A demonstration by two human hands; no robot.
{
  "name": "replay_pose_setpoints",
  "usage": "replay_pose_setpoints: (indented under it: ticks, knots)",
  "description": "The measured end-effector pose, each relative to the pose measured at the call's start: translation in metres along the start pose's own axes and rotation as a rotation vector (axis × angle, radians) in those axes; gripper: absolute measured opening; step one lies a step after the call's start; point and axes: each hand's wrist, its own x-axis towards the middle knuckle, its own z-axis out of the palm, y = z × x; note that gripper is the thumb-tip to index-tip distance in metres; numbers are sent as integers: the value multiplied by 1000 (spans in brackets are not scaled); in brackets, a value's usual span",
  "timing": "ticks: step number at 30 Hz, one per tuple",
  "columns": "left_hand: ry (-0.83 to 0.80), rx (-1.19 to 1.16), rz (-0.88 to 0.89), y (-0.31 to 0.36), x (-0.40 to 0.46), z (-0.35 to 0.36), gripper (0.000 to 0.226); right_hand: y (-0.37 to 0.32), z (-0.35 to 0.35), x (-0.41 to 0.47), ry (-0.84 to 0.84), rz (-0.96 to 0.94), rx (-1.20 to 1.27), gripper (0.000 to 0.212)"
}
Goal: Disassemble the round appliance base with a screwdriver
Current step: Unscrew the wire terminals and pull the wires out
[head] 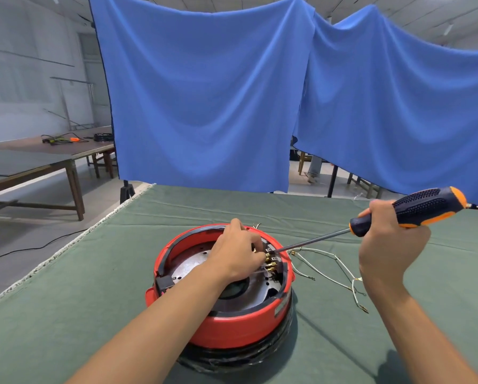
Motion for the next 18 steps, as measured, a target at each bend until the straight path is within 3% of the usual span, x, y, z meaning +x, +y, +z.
replay_pose_setpoints:
  ticks: [3, 7, 12, 15, 18]
  knots:
    - [16, 14, -8, 2, -1, 1, 8, -1, 4, -5, -14, -13, -41, 17]
    - [60, 50, -24, 5, -4, 0, 13, 3, 11, -11, -47, -4, -87, 28]
    - [143, 160, -23, 9, -9, 1, 18, 5, 22, -16, -52, 24, -74, 28]
    - [124, 165, -120, 11, -10, 2, 20, 6, 30, -16, -67, 17, -71, 17]
    - [77, 203, -181, 13, -4, -1, 15, 11, 37, -18, -72, 2, -74, 20]
